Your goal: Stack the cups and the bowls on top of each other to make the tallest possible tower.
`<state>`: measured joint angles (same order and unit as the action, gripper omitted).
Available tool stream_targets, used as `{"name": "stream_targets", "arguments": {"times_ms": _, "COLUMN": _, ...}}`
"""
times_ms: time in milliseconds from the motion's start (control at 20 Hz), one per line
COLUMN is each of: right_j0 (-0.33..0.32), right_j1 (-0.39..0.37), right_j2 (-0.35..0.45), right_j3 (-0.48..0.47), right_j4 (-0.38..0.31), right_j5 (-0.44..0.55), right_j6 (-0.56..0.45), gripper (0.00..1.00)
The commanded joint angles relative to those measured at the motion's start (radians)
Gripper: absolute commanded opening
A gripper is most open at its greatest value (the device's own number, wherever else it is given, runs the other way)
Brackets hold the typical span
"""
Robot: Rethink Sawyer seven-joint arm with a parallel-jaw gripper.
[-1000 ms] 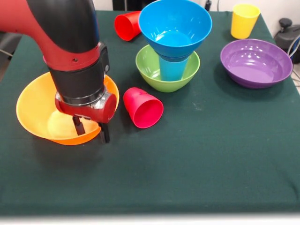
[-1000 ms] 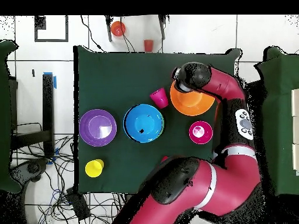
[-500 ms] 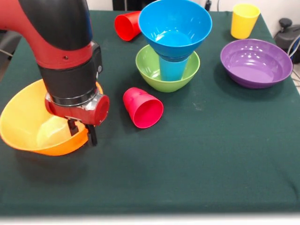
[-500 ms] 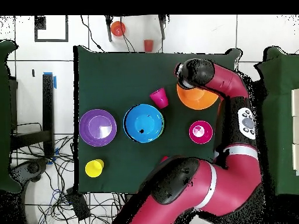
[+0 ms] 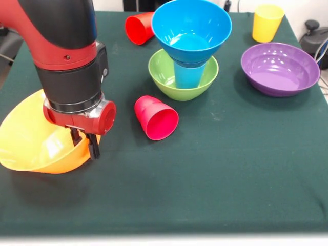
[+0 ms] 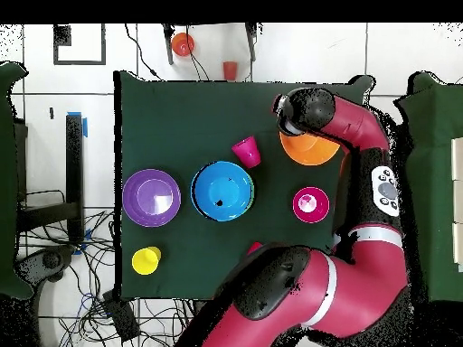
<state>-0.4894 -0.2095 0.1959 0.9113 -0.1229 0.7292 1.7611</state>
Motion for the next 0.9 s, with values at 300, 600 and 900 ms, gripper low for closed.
{"name": "stream_targets", "arguments": {"times_ms": 300, "right_j0": 0.012, "right_j1": -0.013, "right_j2": 0.048, "right_j3": 0.055, "right_j4": -0.06, "right_j5": -0.009, "right_j6": -0.087, "gripper": 0.0}}
{"name": "stream_targets", "arguments": {"times_ms": 600, "right_j0": 0.02, "right_j1": -0.07, "right_j2": 0.038, "right_j3": 0.1, "right_j4": -0.061, "right_j5": -0.042, "right_j6": -0.051, "gripper": 0.0}}
{"name": "stream_targets", "arguments": {"times_ms": 900, "right_j0": 0.026, "right_j1": -0.111, "right_j2": 0.038, "right_j3": 0.105, "right_j4": -0.065, "right_j5": 0.005, "right_j6": -0.077, "gripper": 0.0}}
